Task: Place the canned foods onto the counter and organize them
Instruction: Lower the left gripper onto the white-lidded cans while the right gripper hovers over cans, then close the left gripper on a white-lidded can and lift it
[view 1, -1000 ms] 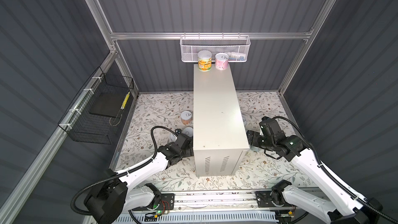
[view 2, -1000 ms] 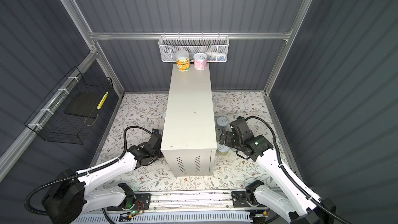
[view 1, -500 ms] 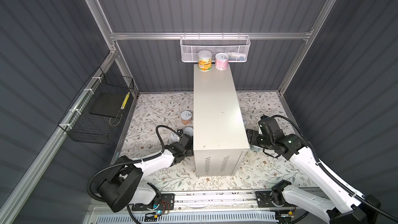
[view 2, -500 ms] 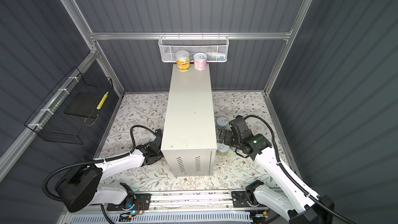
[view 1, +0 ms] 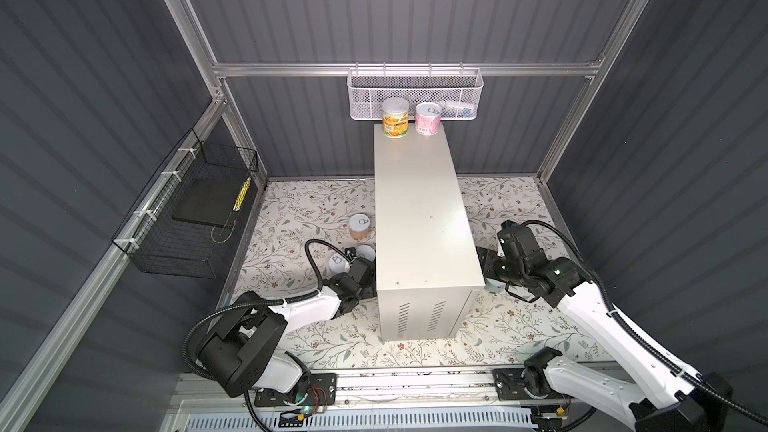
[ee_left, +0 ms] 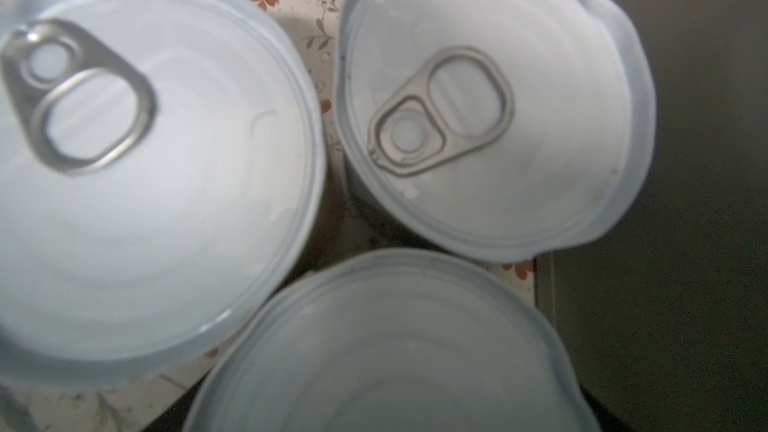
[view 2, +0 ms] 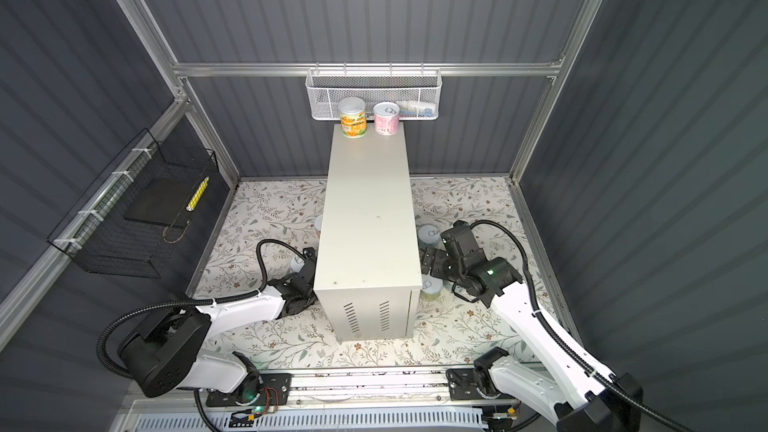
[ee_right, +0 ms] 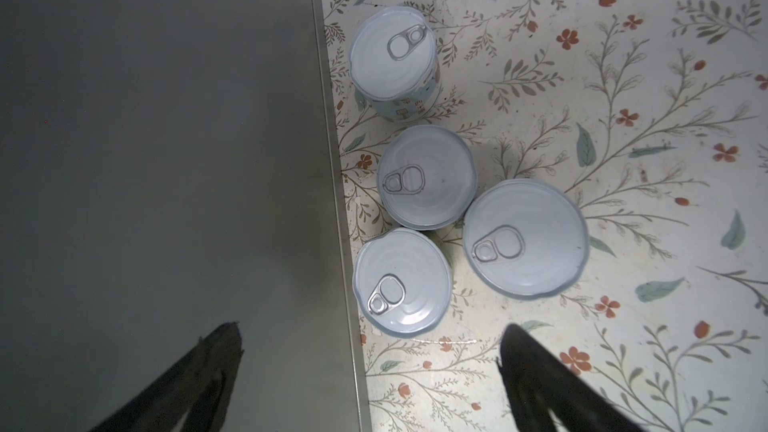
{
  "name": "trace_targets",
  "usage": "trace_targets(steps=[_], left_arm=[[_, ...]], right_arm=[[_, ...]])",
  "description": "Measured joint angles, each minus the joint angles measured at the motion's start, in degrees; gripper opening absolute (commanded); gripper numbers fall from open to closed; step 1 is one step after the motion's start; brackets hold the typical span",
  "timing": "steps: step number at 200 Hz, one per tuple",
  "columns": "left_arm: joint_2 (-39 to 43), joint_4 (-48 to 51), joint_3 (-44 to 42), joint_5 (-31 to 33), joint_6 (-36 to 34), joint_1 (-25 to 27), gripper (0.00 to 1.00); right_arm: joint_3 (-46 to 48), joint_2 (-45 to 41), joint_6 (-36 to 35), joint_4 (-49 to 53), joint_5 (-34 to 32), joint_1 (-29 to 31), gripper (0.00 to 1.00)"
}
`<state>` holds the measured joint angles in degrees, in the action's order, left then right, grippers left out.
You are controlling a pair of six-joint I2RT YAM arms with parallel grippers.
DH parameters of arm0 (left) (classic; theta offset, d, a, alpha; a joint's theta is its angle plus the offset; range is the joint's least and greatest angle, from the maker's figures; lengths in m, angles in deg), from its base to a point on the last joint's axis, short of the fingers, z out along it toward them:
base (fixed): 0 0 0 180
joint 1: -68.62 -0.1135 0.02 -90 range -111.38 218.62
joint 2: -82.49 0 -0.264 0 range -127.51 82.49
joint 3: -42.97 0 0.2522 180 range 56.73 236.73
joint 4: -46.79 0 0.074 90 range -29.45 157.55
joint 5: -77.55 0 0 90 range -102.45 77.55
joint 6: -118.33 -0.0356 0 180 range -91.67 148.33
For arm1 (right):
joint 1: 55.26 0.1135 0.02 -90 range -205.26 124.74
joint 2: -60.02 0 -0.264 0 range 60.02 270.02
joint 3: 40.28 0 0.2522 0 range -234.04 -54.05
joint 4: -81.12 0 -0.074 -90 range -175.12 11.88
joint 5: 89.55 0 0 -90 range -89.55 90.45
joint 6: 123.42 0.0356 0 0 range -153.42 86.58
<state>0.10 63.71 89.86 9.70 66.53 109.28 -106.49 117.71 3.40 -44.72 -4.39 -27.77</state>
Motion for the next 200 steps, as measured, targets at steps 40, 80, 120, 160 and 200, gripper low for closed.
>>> trace_targets(steps=[40, 80, 120, 160, 200], left_arm=[[0.7, 1.2, 0.0, 1.7, -0.1, 0.0, 0.69], [3.1, 6.5, 0.4, 3.4, -0.3, 0.3, 0.55], [8.4, 13.7, 4.5, 3.8, -1.5, 0.6, 0.49], [12.1, 20.5, 13.2, 4.9, -3.5, 0.6, 0.47], [13.0, 26.1, 20.6, 6.7, -6.4, 0.5, 0.48]], right_arm=[[0.0, 0.1, 0.0, -0.1, 1.6, 0.0, 0.96], [0.0, -0.9, 0.3, 2.2, 1.6, 0.8, 0.95], [0.0, -4.0, 2.4, 6.6, 0.1, 4.7, 0.93], [0.0, -5.5, 6.1, 9.6, -2.1, 10.0, 0.92], [0.0, -5.3, 8.8, 10.8, -4.3, 13.6, 0.92]])
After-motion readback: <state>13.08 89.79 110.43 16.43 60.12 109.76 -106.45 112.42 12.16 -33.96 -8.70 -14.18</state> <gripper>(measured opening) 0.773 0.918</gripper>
